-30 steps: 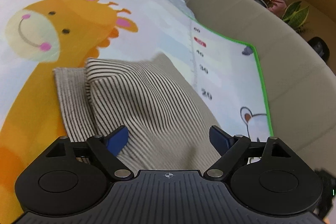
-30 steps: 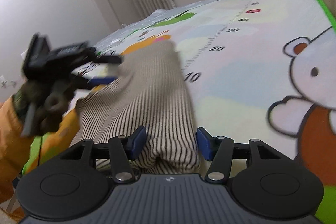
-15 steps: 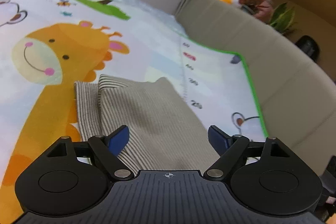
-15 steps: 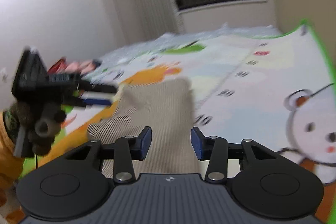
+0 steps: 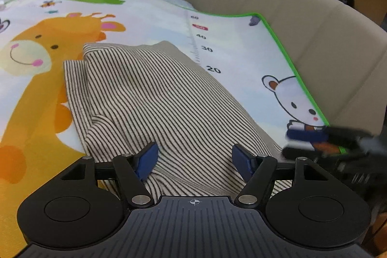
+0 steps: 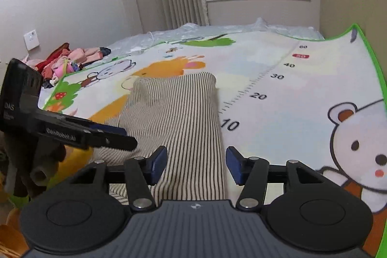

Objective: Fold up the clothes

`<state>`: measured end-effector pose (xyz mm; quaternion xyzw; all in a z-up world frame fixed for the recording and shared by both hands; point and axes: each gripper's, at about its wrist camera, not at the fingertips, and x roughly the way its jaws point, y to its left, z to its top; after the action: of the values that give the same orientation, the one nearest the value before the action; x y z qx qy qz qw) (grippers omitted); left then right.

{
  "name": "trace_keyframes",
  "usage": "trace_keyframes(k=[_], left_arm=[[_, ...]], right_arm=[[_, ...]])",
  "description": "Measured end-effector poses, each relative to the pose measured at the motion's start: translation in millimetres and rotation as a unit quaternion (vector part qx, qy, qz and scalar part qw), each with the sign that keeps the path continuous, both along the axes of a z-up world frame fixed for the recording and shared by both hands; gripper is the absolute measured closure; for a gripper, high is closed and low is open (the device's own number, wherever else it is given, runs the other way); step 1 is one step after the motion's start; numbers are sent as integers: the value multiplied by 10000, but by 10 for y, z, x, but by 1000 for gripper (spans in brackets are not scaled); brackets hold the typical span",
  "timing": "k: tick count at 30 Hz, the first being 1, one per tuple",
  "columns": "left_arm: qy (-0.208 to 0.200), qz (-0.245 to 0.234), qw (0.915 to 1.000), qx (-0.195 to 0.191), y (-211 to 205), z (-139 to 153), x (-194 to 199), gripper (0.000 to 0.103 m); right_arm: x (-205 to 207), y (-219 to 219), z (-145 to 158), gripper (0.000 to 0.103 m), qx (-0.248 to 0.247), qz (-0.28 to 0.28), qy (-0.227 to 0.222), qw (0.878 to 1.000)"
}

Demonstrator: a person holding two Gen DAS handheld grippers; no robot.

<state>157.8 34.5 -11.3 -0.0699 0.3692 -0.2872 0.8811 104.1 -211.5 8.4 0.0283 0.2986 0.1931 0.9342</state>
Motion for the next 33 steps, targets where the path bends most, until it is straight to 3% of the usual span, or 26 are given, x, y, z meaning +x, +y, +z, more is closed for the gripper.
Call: trace_keyframes(k=[5, 7, 12, 15, 17, 20, 22, 24, 26, 31, 33], left_arm=[[-58, 1, 10000, 78, -12, -8, -27, 29], [-33, 21, 10000, 37, 8, -17, -30, 29], [-9, 52, 10000, 32, 45, -7, -44, 24], [43, 225, 9997, -24, 106, 50, -90, 22], [108, 431, 9990, -87, 183, 99, -138, 15], [382, 750, 9961, -245, 341, 103, -176, 15], [695, 810, 9936, -379, 403, 36, -139, 15], [827, 764, 9928, -405, 394, -36, -84, 14], [784, 677, 9939, -381, 356, -76, -16, 17], [657, 398, 9964, -354, 159, -121, 240, 25], [558, 369, 9973, -307, 66, -131, 333, 25]], right_arm=[[30, 140, -294, 49, -377, 127, 333, 9987], [26, 137, -244, 49, -353, 126, 327, 9988], [175, 21, -105, 40, -129, -41, 341, 9993], [311, -79, -76, 32, 251, -168, 375, 9988], [449, -81, -135, 29, 473, -177, 491, 9975], [651, -22, -283, 28, 666, -141, 658, 9955], [754, 44, -400, 32, 703, -65, 704, 9950], [727, 51, -419, 55, 741, 50, 567, 9956], [657, 1, -400, 67, 875, 36, 516, 9948], [437, -85, -371, 69, 837, -187, 402, 9955], [379, -88, -367, 67, 607, -307, 337, 9971]])
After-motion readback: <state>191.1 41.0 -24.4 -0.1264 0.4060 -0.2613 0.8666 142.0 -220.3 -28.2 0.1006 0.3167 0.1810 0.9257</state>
